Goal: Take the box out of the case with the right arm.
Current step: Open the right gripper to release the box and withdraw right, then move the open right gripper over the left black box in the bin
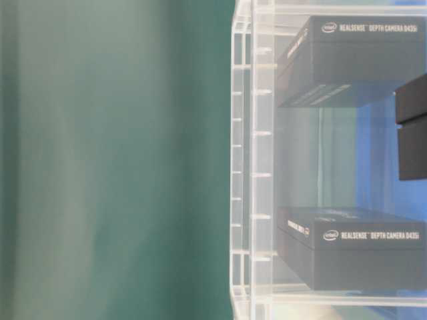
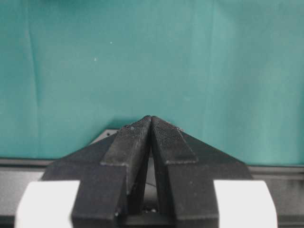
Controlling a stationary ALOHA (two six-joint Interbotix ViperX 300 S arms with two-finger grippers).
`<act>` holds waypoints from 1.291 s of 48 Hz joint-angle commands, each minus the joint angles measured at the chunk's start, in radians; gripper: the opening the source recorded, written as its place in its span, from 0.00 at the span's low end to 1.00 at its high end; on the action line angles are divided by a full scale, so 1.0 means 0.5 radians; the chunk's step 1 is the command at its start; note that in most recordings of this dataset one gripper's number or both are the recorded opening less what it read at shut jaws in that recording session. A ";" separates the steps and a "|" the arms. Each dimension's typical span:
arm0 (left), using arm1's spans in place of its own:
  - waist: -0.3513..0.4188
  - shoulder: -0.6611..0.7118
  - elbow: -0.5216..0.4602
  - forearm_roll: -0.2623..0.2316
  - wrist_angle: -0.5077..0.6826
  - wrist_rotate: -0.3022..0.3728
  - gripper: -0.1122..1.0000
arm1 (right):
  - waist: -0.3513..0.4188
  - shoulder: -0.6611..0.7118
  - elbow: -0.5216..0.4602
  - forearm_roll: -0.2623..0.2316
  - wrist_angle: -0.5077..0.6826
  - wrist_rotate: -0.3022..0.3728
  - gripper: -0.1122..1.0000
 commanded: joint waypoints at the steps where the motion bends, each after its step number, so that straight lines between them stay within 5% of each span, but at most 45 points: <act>1: -0.003 0.003 -0.034 0.003 -0.006 0.003 0.10 | -0.003 -0.055 -0.003 -0.046 0.009 -0.009 0.89; 6: -0.003 0.000 -0.028 0.006 -0.006 0.003 0.10 | -0.067 -0.080 0.021 -0.092 0.021 -0.055 0.89; 12: -0.003 0.003 -0.028 0.006 -0.006 0.000 0.10 | -0.267 -0.129 0.080 -0.095 0.028 -0.267 0.89; 28: -0.003 0.003 -0.028 0.006 -0.006 0.000 0.10 | -1.098 -0.227 0.150 -0.092 -0.028 -1.197 0.89; 37: -0.003 0.003 -0.028 0.006 -0.006 0.000 0.10 | -1.436 -0.218 0.138 -0.080 -0.095 -1.555 0.89; 44: -0.003 0.003 -0.028 0.006 -0.006 0.000 0.10 | -1.543 -0.209 0.138 -0.064 -0.114 -1.666 0.89; 62: -0.003 0.012 -0.028 0.003 -0.006 0.000 0.10 | -1.543 -0.209 0.144 -0.043 -0.114 -1.666 0.89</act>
